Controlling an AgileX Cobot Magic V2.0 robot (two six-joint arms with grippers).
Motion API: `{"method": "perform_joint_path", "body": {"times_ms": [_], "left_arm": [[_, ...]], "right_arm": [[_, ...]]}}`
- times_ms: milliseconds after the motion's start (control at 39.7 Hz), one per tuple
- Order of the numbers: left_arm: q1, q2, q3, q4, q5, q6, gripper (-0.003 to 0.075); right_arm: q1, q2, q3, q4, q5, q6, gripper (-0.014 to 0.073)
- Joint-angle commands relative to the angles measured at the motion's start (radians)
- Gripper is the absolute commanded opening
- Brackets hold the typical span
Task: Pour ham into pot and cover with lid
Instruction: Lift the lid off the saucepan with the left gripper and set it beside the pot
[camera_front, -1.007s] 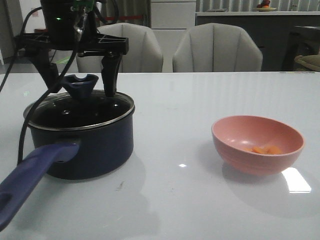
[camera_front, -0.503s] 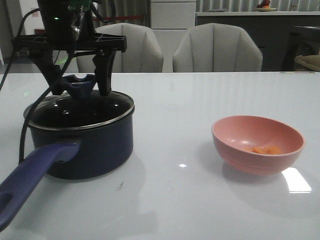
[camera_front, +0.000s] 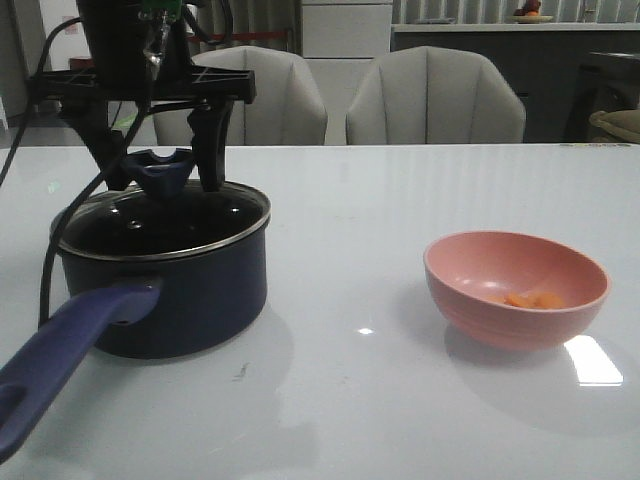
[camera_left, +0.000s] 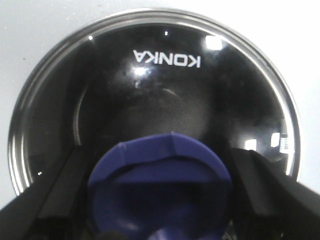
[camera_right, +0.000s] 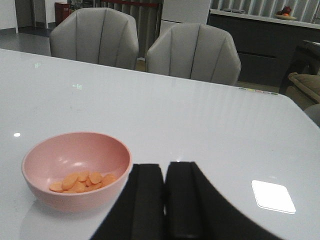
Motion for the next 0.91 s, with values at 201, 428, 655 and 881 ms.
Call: {"method": "perform_joint_path", "body": {"times_ms": [201, 428, 655, 881], "left_arm": [[0.006, -0.047, -0.122, -0.013, 0.054, -0.003, 0.0437], [0.012, -0.098, -0.125, 0.023, 0.049, 0.003, 0.0437], [0.100, -0.183, -0.117, 0.030, 0.085, 0.089, 0.0437], [0.267, -0.293, 0.019, 0.028, 0.018, 0.130, 0.0437]], "right_arm": [[-0.006, -0.019, -0.005, 0.002, -0.080, -0.005, 0.0148], [-0.006, -0.019, -0.005, 0.002, -0.080, -0.005, 0.0148], [-0.006, -0.019, -0.005, 0.002, -0.080, -0.005, 0.0148], [-0.006, -0.019, -0.005, 0.002, -0.080, -0.005, 0.0148]]}}
